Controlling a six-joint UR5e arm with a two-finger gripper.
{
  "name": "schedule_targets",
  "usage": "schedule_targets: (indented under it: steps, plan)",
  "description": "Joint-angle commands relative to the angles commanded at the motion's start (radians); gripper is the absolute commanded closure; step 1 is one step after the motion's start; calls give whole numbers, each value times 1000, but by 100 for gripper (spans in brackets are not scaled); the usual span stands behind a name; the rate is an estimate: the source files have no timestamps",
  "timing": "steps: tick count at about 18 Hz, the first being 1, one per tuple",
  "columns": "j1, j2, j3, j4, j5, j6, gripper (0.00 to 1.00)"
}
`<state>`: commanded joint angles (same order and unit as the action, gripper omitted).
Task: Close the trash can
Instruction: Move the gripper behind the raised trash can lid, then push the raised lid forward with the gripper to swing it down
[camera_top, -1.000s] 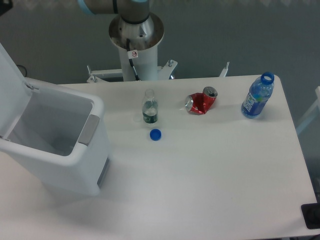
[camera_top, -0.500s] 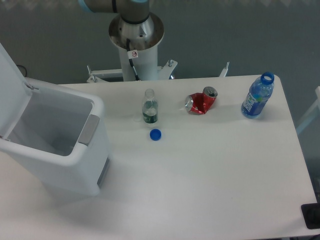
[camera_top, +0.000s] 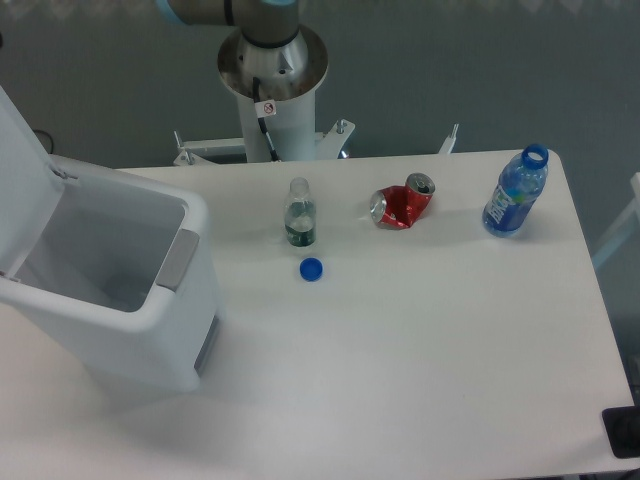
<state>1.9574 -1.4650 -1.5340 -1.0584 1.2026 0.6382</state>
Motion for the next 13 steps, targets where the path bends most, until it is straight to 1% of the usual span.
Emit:
schedule_targets:
  steps: [4,7,13]
  plan:
    - [3,5,2,0,5,-5,100]
    - [5,0,5,3,34,-8,100]
    - [12,0,5,6,54,-37,100]
